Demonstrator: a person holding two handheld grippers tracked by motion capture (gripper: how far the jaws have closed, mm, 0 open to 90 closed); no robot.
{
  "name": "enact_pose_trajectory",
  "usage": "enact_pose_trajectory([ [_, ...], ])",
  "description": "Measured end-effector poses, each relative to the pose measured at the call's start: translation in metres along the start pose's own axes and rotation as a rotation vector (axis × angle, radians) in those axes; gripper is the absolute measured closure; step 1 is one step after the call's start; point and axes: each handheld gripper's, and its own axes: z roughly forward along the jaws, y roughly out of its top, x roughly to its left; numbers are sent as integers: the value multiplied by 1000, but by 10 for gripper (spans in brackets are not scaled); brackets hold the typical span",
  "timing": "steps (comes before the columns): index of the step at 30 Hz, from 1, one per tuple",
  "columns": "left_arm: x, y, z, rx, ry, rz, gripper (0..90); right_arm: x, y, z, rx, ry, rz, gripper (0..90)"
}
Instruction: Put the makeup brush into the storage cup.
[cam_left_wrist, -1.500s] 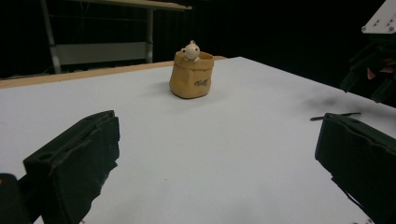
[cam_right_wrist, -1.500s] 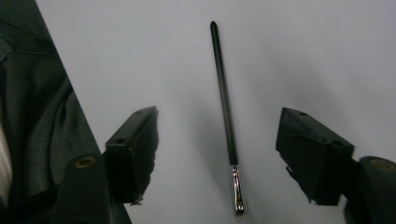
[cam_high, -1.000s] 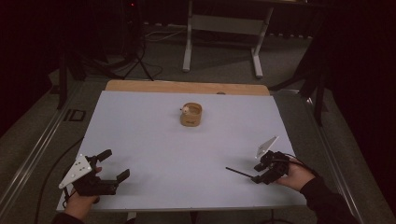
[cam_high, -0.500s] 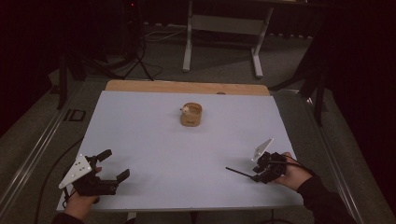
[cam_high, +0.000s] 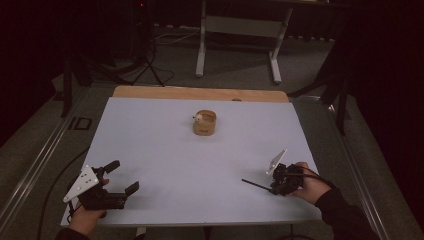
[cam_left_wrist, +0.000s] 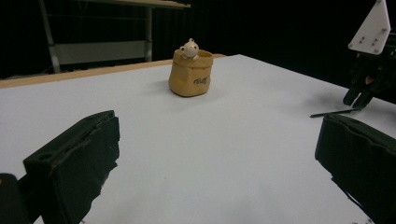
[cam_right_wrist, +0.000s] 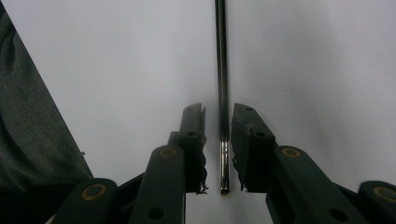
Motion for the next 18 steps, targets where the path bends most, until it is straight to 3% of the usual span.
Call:
enact_pose_trajectory([
  [18, 0, -1, 1, 5, -3, 2, 2, 4, 1, 14, 28, -59, -52, 809],
])
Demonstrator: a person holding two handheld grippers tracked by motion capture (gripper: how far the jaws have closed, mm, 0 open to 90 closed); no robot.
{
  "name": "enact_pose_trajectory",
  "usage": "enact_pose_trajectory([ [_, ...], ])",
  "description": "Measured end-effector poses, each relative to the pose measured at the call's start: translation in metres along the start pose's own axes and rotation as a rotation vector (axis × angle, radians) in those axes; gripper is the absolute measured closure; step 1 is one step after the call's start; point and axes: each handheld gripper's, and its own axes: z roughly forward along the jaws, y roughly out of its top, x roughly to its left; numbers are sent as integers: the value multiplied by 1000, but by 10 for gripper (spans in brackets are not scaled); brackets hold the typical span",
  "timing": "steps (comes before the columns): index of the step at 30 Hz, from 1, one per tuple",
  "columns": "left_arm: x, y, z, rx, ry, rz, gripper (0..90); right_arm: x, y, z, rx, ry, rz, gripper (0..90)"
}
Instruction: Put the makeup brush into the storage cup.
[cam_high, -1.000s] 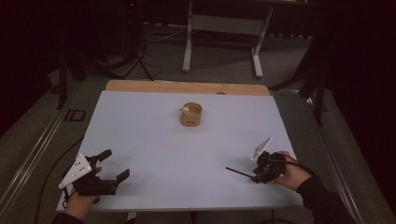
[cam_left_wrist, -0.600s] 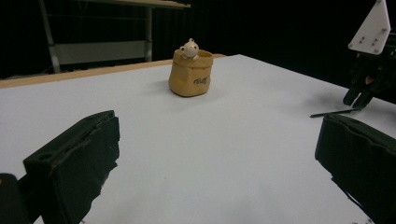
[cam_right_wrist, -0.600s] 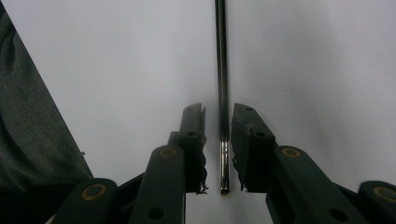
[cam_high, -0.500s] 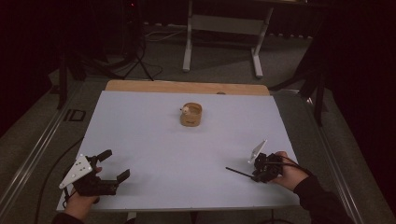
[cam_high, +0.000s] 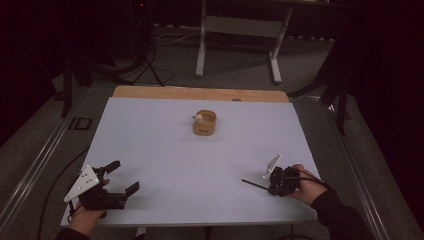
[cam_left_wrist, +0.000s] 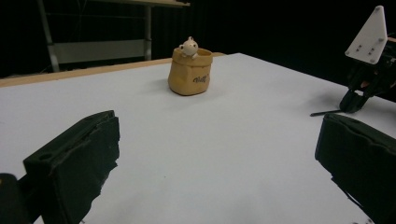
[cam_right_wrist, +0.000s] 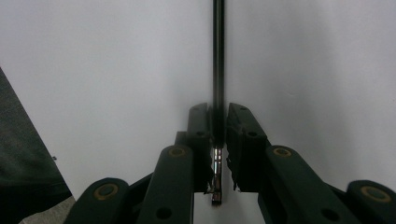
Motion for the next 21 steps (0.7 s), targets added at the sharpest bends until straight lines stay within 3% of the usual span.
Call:
enact_pose_trajectory([
  [8, 0, 0, 0, -1, 0, 4, 2, 4, -2, 0, -15, -27, -27, 856],
  [18, -1, 0, 1, 7, 1, 5, 2, -4, 4, -18, -108, 17, 12, 857],
  [21, -2, 0, 1, 21, -2, 9, 2, -5, 9, -22, -107, 30, 21, 857],
])
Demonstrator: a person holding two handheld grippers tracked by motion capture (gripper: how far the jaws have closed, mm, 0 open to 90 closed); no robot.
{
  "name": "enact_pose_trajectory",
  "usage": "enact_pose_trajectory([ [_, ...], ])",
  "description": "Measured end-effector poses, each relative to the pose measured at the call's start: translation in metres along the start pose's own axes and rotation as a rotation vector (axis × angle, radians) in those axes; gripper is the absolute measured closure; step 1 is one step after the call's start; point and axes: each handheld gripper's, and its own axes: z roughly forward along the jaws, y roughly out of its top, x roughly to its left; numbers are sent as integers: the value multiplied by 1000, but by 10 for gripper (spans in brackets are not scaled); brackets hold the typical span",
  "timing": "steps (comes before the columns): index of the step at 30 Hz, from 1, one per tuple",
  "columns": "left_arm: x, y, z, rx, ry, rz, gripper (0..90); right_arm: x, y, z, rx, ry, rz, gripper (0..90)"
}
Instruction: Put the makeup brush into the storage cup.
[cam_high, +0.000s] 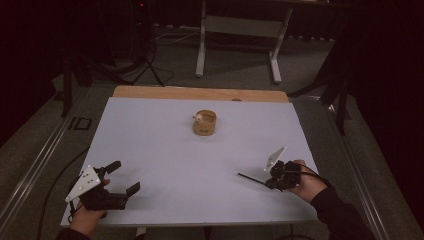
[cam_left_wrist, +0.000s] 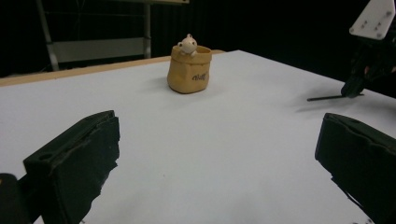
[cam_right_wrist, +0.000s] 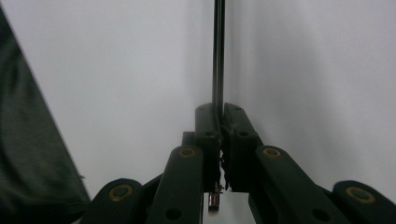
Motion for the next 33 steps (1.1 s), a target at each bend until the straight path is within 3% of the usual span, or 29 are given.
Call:
enact_pose_trajectory([
  [8, -3, 0, 4, 30, -6, 15, 2, 0, 14, 2, 11, 22, -16, 857],
  [12, -9, 3, 9, 48, -50, 22, 3, 2, 21, 4, 7, 27, -30, 857],
  [15, -16, 6, 14, 77, -84, 49, 2, 2, 25, 4, 8, 35, -31, 856],
  [19, -21, 7, 18, 100, -100, 61, 3, 3, 30, 3, -1, 39, -37, 856],
  [23, -24, 10, 22, 120, -114, 42, 3, 5, 35, 3, 5, 58, -45, 856],
  [26, -27, 14, 28, 167, -143, -14, 2, 5, 40, 2, 6, 68, -47, 856],
  [28, -31, 18, 32, 172, -151, -23, 2, 6, 42, 1, 8, 74, -50, 856],
  [31, -37, 24, 39, 193, -165, 20, 2, 7, 47, 1, 19, 81, -62, 856],
  [33, -43, 28, 44, 206, -172, 69, 2, 8, 50, 0, 23, 85, -64, 856],
])
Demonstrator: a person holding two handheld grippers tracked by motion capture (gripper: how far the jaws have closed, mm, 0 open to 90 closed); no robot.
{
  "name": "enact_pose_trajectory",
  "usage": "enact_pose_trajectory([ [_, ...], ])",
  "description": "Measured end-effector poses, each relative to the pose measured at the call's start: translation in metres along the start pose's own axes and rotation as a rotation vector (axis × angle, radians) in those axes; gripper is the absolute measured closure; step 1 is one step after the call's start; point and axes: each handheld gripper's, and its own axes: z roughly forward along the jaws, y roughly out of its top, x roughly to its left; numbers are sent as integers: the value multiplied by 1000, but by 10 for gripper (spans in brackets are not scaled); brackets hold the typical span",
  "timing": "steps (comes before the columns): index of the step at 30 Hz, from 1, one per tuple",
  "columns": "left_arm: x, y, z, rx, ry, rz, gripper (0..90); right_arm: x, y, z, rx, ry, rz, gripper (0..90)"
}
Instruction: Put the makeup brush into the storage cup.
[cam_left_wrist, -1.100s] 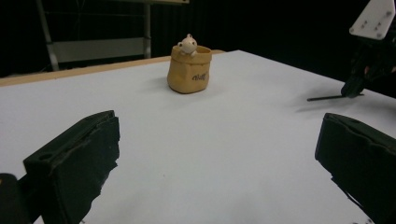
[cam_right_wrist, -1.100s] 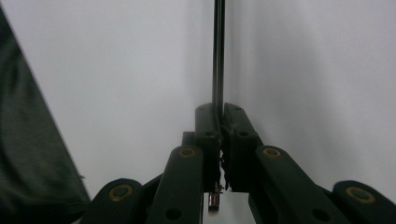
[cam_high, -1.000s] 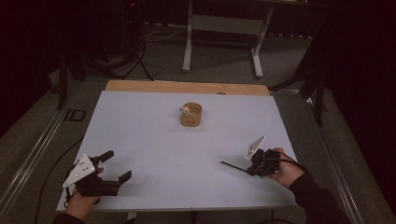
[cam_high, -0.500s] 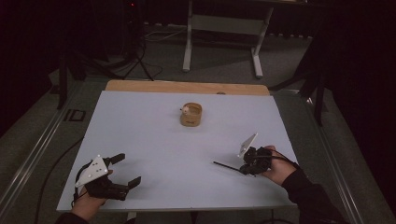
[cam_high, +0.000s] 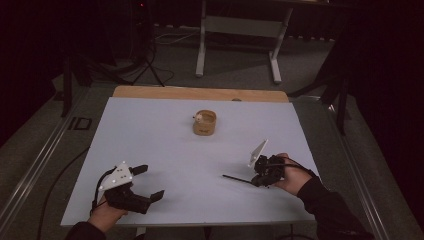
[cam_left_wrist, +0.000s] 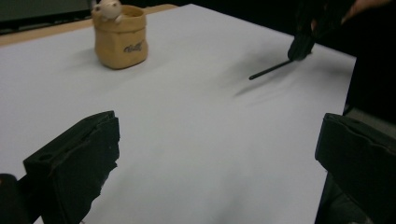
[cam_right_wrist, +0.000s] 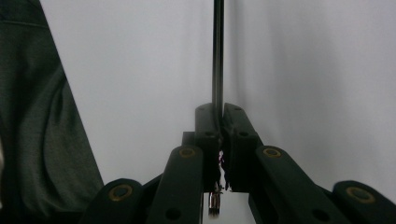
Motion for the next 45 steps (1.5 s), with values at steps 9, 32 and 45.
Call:
enact_pose_trajectory([
  [9, -15, 16, 25, 101, -65, 126, 2, 5, 15, -2, 7, 15, -42, 856],
  [32, -24, 32, 72, 234, -153, 253, 57, 16, 40, -2, 4, 46, -95, 856],
  [45, -32, 39, 91, 263, -110, 417, 171, 20, 52, -4, 0, 56, -125, 856],
])
